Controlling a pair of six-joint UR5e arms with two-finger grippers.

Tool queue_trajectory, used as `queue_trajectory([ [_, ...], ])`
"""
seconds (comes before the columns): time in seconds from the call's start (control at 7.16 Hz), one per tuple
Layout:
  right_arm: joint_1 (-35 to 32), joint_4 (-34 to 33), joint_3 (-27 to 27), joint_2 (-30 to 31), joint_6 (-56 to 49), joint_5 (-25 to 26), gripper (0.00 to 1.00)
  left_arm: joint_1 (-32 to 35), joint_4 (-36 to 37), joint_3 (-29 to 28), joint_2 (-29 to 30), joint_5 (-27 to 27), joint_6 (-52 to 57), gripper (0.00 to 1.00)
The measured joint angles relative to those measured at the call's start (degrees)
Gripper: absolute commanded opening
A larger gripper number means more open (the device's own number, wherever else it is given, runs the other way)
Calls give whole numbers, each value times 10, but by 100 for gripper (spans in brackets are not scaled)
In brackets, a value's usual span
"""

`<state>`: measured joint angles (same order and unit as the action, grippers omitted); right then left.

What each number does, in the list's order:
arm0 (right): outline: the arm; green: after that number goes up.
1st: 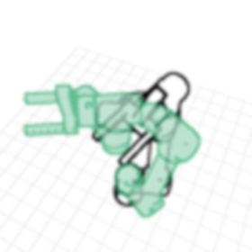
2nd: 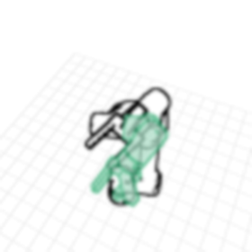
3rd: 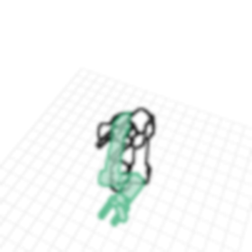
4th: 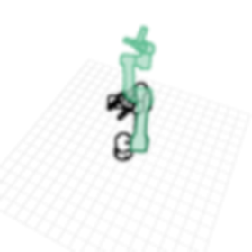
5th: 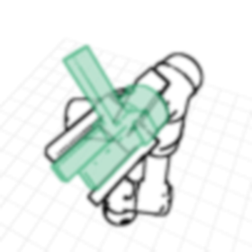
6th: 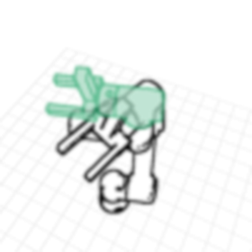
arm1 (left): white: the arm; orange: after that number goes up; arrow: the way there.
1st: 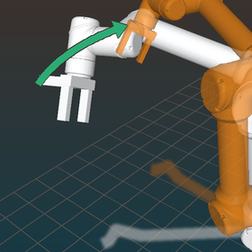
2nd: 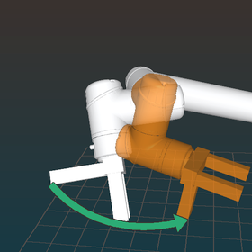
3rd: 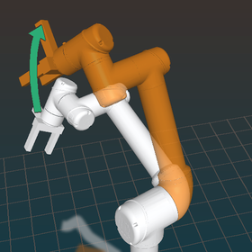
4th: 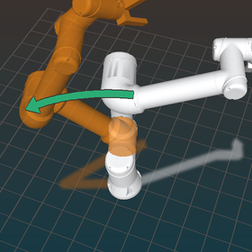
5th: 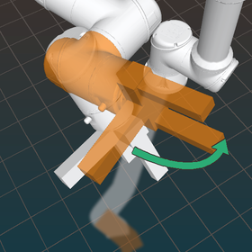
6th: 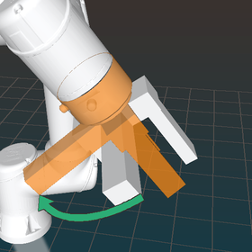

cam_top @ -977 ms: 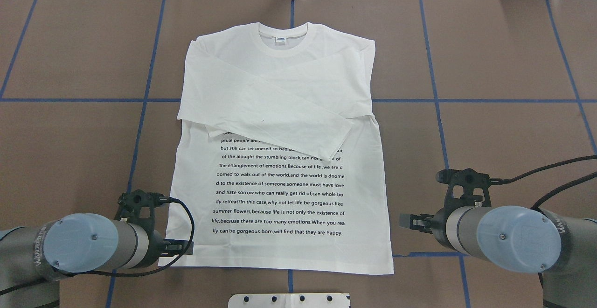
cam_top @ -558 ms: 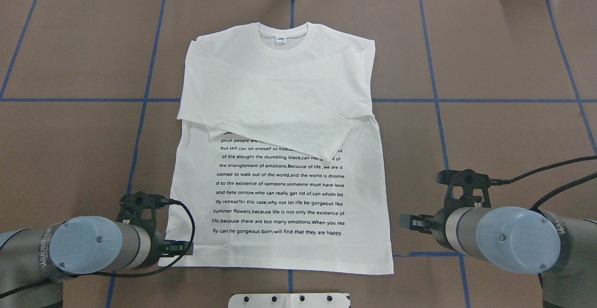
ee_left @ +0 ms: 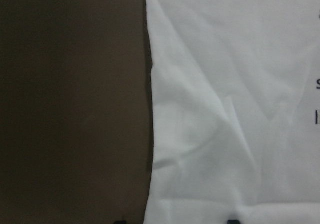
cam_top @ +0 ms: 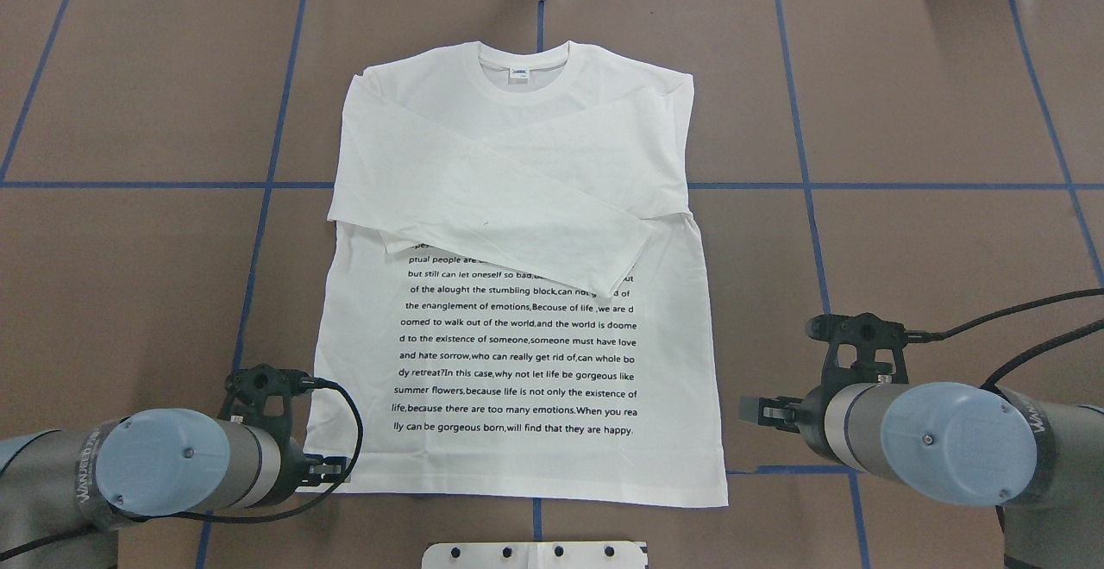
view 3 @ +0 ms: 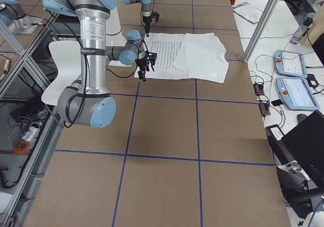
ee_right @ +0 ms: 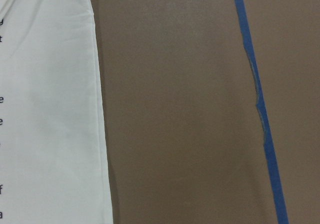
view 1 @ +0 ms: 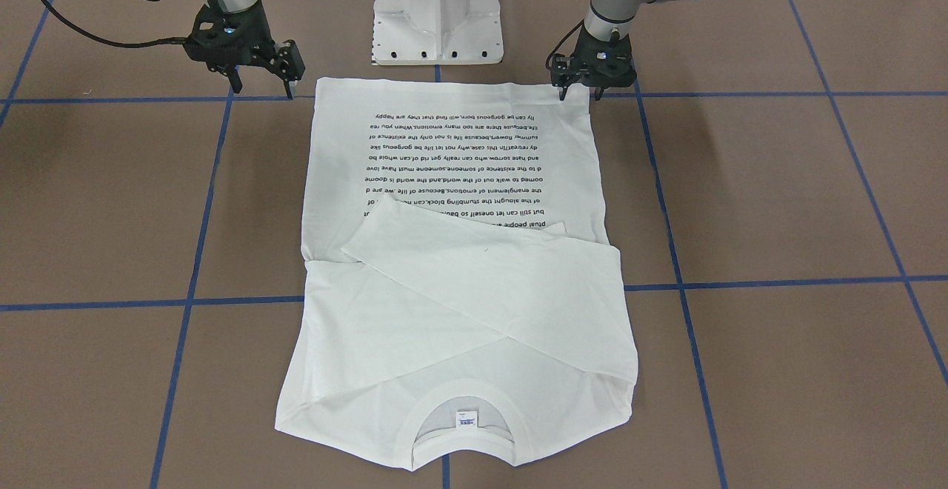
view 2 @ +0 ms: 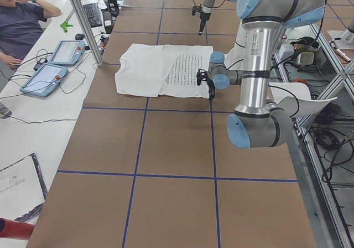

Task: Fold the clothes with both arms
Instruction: 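Lower both grippers to the hem corners nearest the robot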

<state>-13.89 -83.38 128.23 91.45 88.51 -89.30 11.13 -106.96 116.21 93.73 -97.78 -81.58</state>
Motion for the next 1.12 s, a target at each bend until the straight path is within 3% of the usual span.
queue_trajectory([
  [0.28, 0, 0, 0, 0, 0, 0, 100, -5, 0, 2, 0, -2, 0, 5],
  [0.42, 0, 0, 0, 0, 0, 0, 100, -6, 1, 4, 0, -3, 0, 0],
  [1.12, 5, 2, -1, 1, 11, 4, 100, -5, 6, 30, 0, -2, 0, 0],
])
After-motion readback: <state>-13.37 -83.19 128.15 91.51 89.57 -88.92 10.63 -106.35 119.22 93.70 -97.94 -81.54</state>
